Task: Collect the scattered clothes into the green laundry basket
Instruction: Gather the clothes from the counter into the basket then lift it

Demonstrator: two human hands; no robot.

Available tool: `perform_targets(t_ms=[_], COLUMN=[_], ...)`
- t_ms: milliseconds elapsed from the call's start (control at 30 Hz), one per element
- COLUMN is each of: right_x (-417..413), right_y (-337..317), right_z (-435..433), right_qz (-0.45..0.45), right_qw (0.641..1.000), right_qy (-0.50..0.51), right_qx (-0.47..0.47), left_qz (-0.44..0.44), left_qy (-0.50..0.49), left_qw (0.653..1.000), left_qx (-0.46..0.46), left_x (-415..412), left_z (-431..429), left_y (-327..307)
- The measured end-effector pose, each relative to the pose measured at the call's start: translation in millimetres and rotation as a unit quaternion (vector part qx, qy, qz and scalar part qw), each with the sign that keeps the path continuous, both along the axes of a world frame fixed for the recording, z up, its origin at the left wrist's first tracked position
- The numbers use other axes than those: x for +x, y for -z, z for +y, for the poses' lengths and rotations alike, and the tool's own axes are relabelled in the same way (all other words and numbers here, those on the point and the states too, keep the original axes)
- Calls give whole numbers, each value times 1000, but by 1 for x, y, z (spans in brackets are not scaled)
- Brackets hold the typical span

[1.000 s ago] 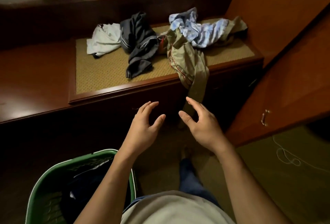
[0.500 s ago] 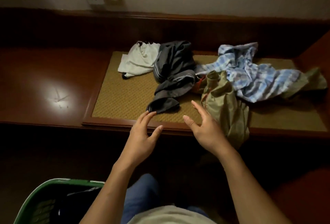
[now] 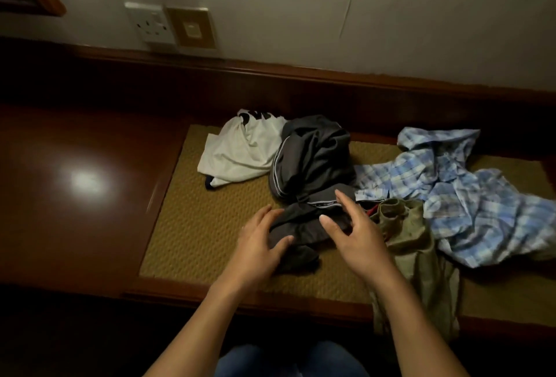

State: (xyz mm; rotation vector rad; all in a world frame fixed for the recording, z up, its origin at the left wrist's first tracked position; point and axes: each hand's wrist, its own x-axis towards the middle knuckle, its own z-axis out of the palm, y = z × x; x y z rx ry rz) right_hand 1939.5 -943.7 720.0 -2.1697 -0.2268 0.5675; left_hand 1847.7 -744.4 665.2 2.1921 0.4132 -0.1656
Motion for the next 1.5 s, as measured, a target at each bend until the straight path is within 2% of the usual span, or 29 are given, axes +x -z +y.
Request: perform_targets(t_ms=[133,300,433,533,600,700,767,800,833,867,900,933,967,1000,1067,1133,1233,1333,1367,1433,1500], right_x=[46,113,164,199,216,222,216,212,206,198,186,171,154,136,101,70,30,21,28,54,84], right_y=[6,16,29,44,64,95,103,103,98,91,85,79,75,70,71,77,96,111,112,106,94], right_z=[4,13,31,51,63,67,64,61,59,55,50,42,34,26,16,18,32,43,44,41,34], right_qz=[1,-14,-82,-127,-107,-27,-20,-34,-49,-56,-54,-48,-37,-26,-5,21,54,40,44,49,35], right_qw=[1000,996,991,975,963,951,949,953,958,963,967,969,968,966,959,954,956,951,949,946,959], right_qy=[-14,-77,-86,-121,-166,-235,-242,-236,-228,-223,-222,-224,-234,-249,-280,-297,-280,-278,-281,-283,-241], right_qx=[-9,-29,-66,-139,-184,-202,-200,-188,-166,-139,-115,-95,-84,-70,-40,-35,-72,-132,-139,-149,-147], left_qz=[8,49,154,164,152,154,156,151,146,142,138,123,104,89,60,25,-4,7,28,65,74], left_qy=[19,44,103,103,70,9,-85,-168,-271,-380,-473,-540,-582,-605,-620,-620,-584,-474,-412,-266,-165], left_qw=[999,995,967,954,961,975,982,974,946,892,823,760,716,690,679,687,740,827,866,949,982], left_qx=[31,81,176,230,219,160,65,-10,-102,-201,-283,-339,-372,-388,-389,-379,-333,-301,-281,-158,-48], left_x=[33,63,68,61,62,73,81,83,85,86,85,82,78,72,62,57,69,89,92,94,93], left_z=[-6,-23,-38,-49,-52,-53,-51,-48,-44,-38,-32,-23,-15,-6,12,24,23,6,1,-6,-10], left_y=[20,49,73,90,97,96,92,92,91,88,82,77,67,54,25,-3,-25,-20,-9,16,34])
